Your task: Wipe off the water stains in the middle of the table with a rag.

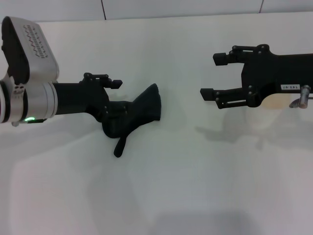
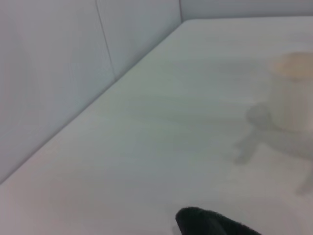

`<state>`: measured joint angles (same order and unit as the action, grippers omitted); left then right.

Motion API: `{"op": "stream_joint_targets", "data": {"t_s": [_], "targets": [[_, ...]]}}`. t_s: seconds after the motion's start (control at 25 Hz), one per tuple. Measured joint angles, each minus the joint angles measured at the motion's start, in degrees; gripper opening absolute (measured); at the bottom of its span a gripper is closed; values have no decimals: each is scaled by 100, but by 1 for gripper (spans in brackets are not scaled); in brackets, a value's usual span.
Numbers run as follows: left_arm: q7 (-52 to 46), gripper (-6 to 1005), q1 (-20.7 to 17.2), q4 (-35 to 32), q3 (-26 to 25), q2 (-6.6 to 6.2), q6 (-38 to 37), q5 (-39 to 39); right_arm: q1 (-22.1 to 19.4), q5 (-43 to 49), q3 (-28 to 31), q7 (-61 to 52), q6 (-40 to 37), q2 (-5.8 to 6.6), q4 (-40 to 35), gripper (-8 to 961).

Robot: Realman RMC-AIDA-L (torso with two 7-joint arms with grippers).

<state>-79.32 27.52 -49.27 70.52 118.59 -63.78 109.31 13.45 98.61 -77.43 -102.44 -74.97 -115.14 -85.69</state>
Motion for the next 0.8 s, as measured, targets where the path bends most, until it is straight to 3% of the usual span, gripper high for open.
{"op": "stream_joint_targets", "data": {"t_s": [0.24, 0.32, 0.4, 0.56, 0.8], "targets": [[-23, 596, -8, -169, -86, -39, -233, 107, 0, 1, 18, -7, 0, 0, -1, 825], [-28, 799, -10, -292, -367, -91, -650, 112, 0, 1, 28, -9, -7, 0, -1, 825], [-33, 827, 28, -319, -591, -142, -999, 124, 0, 0, 42, -10, -19, 0, 8, 825], [-127, 884, 110, -349, -1257, -390, -2294, 128, 5, 11, 63, -13, -37, 1, 73, 825], [-318, 883, 36, -577, -1603, -489, -3162, 196, 11, 62, 205, -14, -178, 13, 216, 825]]}}
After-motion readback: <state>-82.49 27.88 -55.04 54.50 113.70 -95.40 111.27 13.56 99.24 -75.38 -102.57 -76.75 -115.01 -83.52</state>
